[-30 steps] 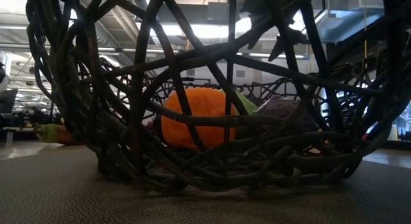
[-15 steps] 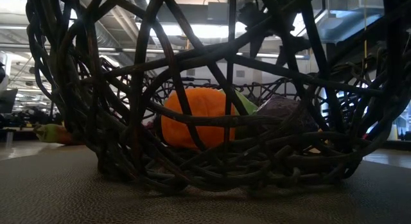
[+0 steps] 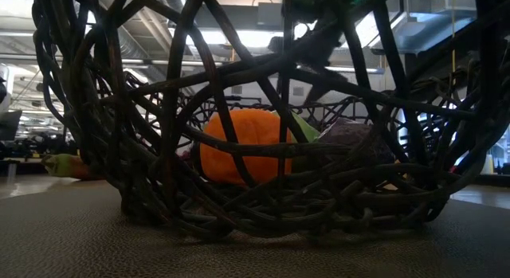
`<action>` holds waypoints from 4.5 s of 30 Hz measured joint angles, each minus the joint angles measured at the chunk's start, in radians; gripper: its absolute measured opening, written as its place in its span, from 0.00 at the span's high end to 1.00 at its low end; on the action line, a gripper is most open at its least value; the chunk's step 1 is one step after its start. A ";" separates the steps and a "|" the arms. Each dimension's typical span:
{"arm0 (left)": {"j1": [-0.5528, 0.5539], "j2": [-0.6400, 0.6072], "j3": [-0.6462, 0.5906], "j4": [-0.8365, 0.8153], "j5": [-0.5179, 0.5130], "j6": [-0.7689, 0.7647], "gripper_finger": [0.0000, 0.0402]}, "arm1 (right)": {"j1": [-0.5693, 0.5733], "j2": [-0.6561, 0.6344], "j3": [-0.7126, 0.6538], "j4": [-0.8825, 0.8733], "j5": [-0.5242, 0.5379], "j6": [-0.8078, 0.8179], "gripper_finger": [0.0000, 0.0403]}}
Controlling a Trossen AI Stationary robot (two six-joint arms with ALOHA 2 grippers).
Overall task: Build produce basket
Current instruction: Put the tomato into the mesh basket
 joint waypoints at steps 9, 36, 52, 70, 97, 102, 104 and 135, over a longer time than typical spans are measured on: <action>0.000 0.000 0.000 0.000 0.000 -0.002 0.81 | -0.157 0.021 0.000 -0.217 0.019 -0.017 0.14; 0.000 0.000 0.000 0.000 -0.051 0.000 0.81 | -0.353 0.097 0.000 -0.460 0.182 -0.112 0.14; 0.000 0.000 0.000 0.001 -0.052 -0.001 0.81 | -0.414 0.233 0.000 -0.451 0.140 -0.208 0.14; 0.000 0.000 0.000 0.001 -0.051 -0.003 0.81 | -0.444 0.254 0.000 -0.422 0.117 -0.257 0.14; 0.000 0.000 0.000 0.001 -0.051 -0.003 0.81 | -0.455 0.281 0.000 -0.415 0.099 -0.288 0.14; 0.000 0.000 0.000 0.001 -0.051 -0.003 0.81 | -0.455 0.299 0.000 -0.414 0.087 -0.308 0.14; 0.000 0.000 0.000 0.001 -0.051 -0.003 0.81 | -0.455 0.299 0.000 -0.414 0.087 -0.295 0.14; 0.000 0.000 0.000 0.000 -0.051 0.001 0.81 | -0.455 0.302 0.000 -0.395 0.088 -0.309 0.14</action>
